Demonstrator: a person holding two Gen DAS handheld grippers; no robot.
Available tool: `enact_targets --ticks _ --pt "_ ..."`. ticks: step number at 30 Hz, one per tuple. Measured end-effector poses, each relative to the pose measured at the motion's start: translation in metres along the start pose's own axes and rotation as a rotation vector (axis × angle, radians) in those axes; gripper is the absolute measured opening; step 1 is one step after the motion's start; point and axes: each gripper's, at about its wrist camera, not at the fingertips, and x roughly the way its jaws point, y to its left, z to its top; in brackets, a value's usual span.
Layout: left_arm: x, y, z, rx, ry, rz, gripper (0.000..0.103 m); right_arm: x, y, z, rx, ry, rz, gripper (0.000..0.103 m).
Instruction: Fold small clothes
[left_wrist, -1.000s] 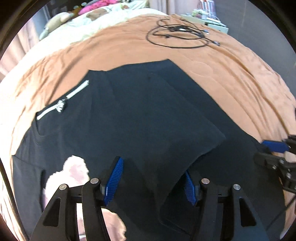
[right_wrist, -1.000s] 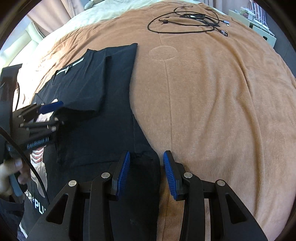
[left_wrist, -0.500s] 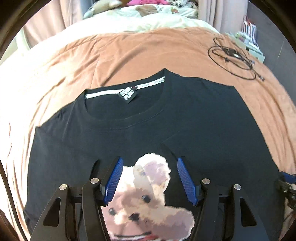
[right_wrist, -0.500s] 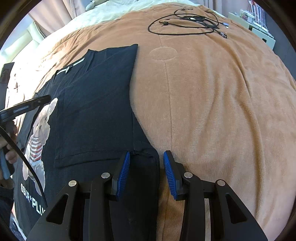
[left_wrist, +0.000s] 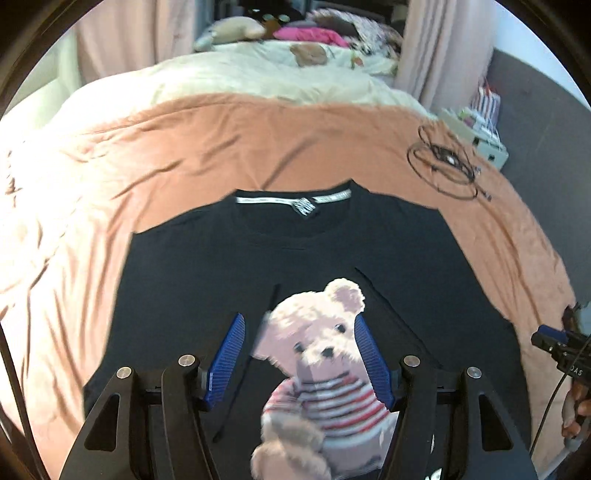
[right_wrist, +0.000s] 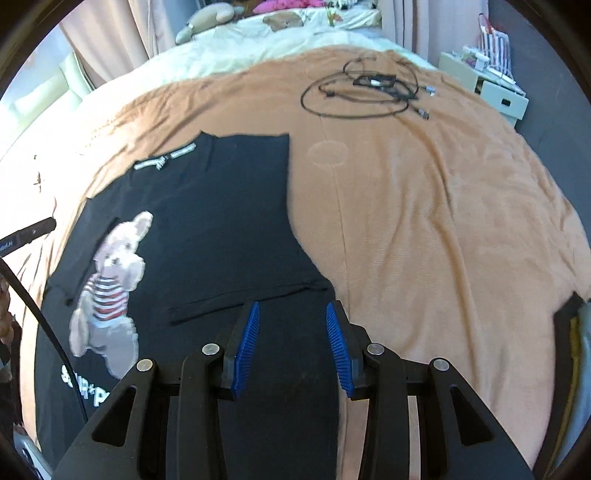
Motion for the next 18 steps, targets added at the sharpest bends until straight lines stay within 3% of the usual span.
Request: enact_targets --ticks 9,10,12,14,16,18 --pt "-0.098 0.036 -0.032 -0.040 -0.122 0.025 0.076 -0.085 0.031 -0.032 -0.048 -0.068 0.026 0.036" --pt "-0.103 0.038 -0.034 -0.043 -0.128 0.025 0.077 -0.091 0.032 -0.034 -0.046 -0.060 0.026 0.039" --pt "-0.119 0.044 -0.043 -0.046 -0.137 0.026 0.078 -0.105 0.035 -0.040 -0.048 -0.070 0.028 0.068" --pt "-0.133 0.050 -0.052 -0.052 -0.136 0.021 0.078 -0.123 0.040 -0.048 -0.050 -0.091 0.019 0.079" --pt "-0.148 0.056 -0.062 -0.057 -0.130 0.009 0.078 -0.138 0.043 -0.057 -0.041 -0.106 0.025 0.081" --pt "-0.159 0.060 -0.069 -0.054 -0.129 -0.002 0.082 -0.146 0.045 -0.065 -0.032 -0.101 0.010 0.090"
